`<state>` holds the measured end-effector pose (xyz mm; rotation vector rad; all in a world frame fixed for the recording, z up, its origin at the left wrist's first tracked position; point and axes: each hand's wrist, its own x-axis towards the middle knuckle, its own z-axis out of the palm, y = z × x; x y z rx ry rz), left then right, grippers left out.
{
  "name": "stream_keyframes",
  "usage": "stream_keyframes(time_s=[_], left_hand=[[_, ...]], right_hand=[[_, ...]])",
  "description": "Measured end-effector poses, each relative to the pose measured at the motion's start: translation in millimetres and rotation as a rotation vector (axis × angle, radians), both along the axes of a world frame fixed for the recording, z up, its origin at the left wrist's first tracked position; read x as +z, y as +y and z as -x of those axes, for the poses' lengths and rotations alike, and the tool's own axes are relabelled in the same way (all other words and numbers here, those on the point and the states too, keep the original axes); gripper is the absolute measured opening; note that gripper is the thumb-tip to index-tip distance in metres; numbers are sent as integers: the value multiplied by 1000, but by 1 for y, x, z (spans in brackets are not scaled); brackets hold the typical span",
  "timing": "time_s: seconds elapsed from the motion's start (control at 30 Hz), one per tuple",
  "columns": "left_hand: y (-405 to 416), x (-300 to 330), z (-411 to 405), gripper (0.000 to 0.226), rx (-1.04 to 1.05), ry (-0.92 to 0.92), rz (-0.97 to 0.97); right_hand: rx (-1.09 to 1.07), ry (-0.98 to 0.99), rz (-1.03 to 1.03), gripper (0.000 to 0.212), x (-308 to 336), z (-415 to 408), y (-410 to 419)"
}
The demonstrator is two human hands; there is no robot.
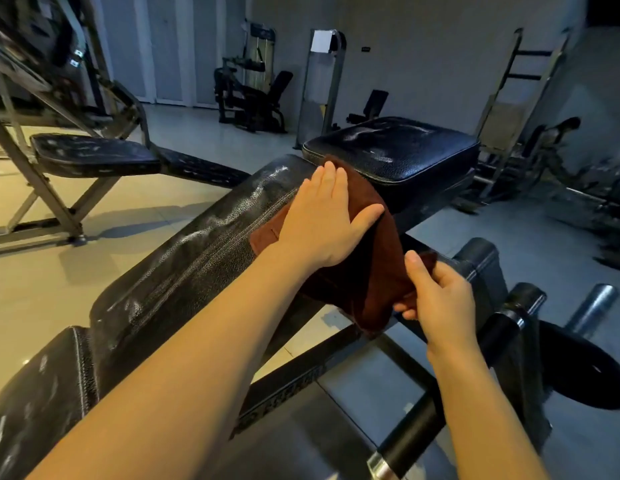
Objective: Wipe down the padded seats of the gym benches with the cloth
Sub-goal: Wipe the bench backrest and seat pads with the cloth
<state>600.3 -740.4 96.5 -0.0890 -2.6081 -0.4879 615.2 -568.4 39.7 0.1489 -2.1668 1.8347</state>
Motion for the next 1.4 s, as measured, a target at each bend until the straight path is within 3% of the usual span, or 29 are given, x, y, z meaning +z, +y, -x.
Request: stream_keyframes(time_s=[0.23, 0.53, 0.67, 0.8, 0.87, 1.0, 1.1, 1.2, 1.4], left_hand=[[-4, -1, -1, 69, -148, 56, 67], [9, -48, -35, 52, -310, 364, 244], [21, -99, -71, 48, -438, 251, -96], [42, -119, -112, 44, -244, 253, -697], [45, -115, -126, 45, -177, 247, -794], [34, -108, -147, 57, -149, 234, -699], [17, -106, -159, 46, -73, 237, -636], [-1, -109, -173, 28, -21, 123, -574], [-23, -128, -198, 42, 115, -85, -528]], right_hand=[[-28, 12, -7, 34, -5, 0, 6], [13, 72, -144, 34, -12, -5, 30], [36, 85, -220, 39, -15, -14, 36], [131, 154, -332, 37, -14, -28, 28], [169, 183, -355, 39, -13, -35, 24], [176, 236, -350, 40, -12, -43, 18], [173, 273, -358, 37, -11, -50, 11], [191, 318, -339, 32, -9, -57, 4], [315, 382, -333, 28, -8, -71, -9]])
